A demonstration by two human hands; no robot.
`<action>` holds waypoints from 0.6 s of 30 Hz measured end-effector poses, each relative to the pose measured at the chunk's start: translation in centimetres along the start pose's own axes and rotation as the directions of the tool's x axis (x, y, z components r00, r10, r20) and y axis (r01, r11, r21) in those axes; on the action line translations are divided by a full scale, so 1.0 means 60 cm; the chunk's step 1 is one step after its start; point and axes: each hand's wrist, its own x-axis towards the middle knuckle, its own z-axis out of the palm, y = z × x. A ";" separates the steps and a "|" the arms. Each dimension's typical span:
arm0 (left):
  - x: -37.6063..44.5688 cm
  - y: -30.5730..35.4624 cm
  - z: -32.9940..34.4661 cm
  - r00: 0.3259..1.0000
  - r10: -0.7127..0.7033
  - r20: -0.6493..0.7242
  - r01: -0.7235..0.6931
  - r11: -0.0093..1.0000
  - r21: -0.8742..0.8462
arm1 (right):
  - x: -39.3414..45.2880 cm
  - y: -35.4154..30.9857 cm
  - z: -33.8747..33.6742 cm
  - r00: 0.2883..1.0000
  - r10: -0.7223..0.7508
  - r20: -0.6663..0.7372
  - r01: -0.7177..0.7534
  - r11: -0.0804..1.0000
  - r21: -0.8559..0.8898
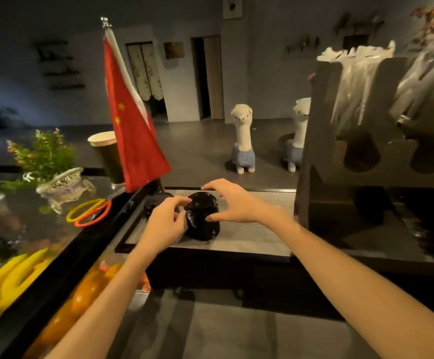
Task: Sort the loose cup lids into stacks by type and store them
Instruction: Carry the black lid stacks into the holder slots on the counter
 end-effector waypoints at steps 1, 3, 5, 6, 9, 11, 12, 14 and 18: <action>-0.003 -0.016 0.007 0.999 0.035 0.010 -0.036 0.999 0.039 | 0.016 0.000 0.020 1.000 0.022 0.013 -0.022 1.000 -0.020; -0.008 -0.029 0.022 0.998 0.060 0.034 -0.063 0.994 0.089 | 0.035 0.002 0.045 0.997 0.061 0.036 -0.059 0.996 -0.070; -0.011 -0.040 0.036 0.997 0.066 0.046 -0.072 0.986 0.149 | 0.049 0.007 0.064 0.995 0.078 0.059 -0.069 0.988 -0.139; -0.011 -0.046 0.043 0.996 0.076 0.046 -0.083 0.980 0.179 | 0.054 0.008 0.072 0.993 0.089 0.076 -0.075 0.982 -0.172; -0.013 -0.061 0.060 0.995 0.094 0.027 -0.098 0.974 0.207 | 0.062 0.016 0.093 0.986 0.136 0.101 -0.120 0.982 -0.147; -0.016 -0.062 0.067 0.994 0.111 0.008 -0.110 0.973 0.203 | 0.060 0.020 0.106 0.985 0.157 0.064 -0.154 0.987 -0.052; -0.014 -0.066 0.071 0.993 0.116 0.001 -0.114 0.976 0.188 | 0.065 0.025 0.113 0.984 0.172 0.049 -0.172 0.985 -0.002; -0.014 -0.068 0.073 0.994 0.110 -0.005 -0.108 0.982 0.152 | 0.065 0.028 0.124 0.980 0.199 0.005 -0.199 0.975 0.097; -0.021 -0.062 0.072 0.997 0.072 -0.005 -0.072 0.997 0.020 | 0.064 0.030 0.144 0.973 0.211 -0.092 -0.187 0.958 0.217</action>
